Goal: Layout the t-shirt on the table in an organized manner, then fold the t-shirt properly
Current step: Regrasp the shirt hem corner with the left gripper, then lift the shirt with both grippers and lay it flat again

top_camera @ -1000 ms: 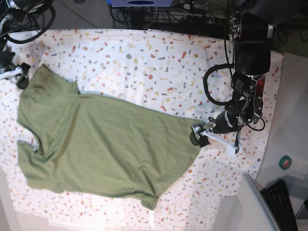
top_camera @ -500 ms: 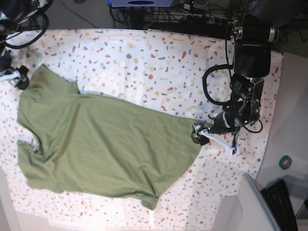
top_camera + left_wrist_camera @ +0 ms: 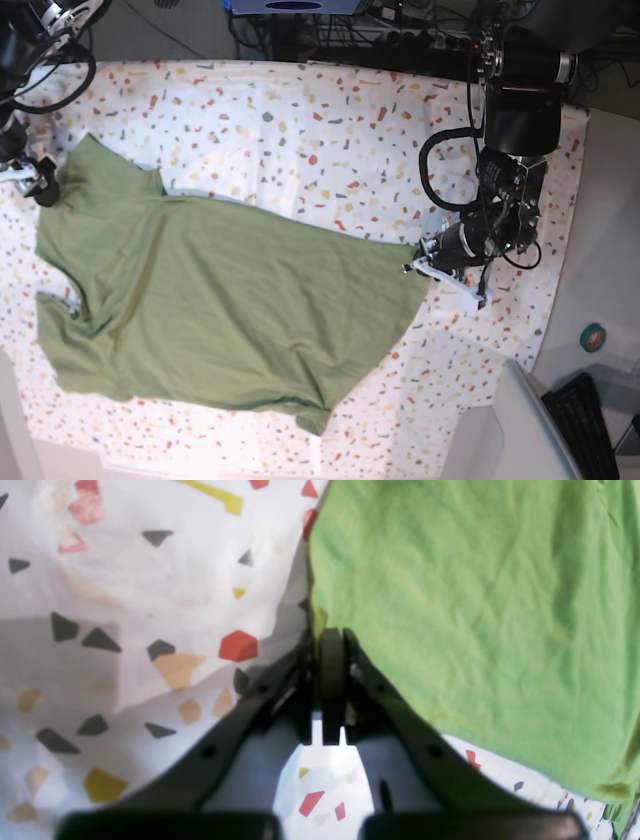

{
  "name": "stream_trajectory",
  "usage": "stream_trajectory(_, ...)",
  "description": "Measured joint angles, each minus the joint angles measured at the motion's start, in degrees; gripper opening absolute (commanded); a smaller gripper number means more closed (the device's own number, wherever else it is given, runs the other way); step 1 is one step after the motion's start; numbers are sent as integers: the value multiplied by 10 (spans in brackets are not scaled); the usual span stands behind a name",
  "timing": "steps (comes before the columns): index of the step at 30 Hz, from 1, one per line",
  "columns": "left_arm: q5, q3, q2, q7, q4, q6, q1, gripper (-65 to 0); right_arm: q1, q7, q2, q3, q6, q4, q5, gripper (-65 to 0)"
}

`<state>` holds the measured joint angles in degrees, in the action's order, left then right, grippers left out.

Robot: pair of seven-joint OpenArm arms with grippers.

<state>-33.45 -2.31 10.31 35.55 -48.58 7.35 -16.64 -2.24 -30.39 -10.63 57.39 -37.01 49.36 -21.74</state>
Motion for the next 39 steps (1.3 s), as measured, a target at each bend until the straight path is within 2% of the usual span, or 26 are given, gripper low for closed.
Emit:
stream_trajectory(6, 0, 0, 0, 0, -1, 0, 0, -650, 7, 5, 7, 0, -5, 4, -8, -213)
stream_trajectory(8, 3, 0, 2, 9, -10, 0, 2, -650, 10, 3, 10, 0, -30, 4, -6, -248)
stream_trajectory(13, 4, -1, 7, 12, -46, 0, 16, -650, 10, -11, 15, 0, -31, 4, -6, -371)
stream_trajectory(17, 4, -1, 6, 13, -48, 0, 16, -650, 10, -12, 15, -1, -31, 3, -6, -390)
stream_trajectory(21, 3, -1, 6, 11, -51, 0, 21, -650, 12, -6, 11, -61, -30, 4, -9, -401)
stream_trajectory(23, 4, -1, 6, 13, -52, 0, 25, -650, 7, -11, 16, -69, -31, 4, -8, -471)
stream_trajectory(25, 4, -1, 6, 13, -52, 0, 26, -650, 7, -15, 20, -70, -31, 2, -7, -606)
stream_trajectory(26, 4, -1, 7, 13, -52, 0, 26, -650, 9, -17, 20, -70, -31, 0, -7, -650)
stream_trajectory(30, 3, 5, 14, 13, -93, 0, 55, -650, 10, -24, 19, -72, -31, 7, -7, -650)
stream_trajectory(34, 6, 7, 37, 19, -174, -6, 105, -650, 29, -151, 27, -78, -31, 105, 24, -650)
stream_trajectory(36, 7, 7, 45, 50, -196, -7, 107, -650, 34, -181, 31, -78, -27, 151, 35, -650)
stream_trajectory(39, 7, 9, 43, 111, -229, -4, 73, -650, -7, -215, 23, -77, -26, 200, 39, -650)
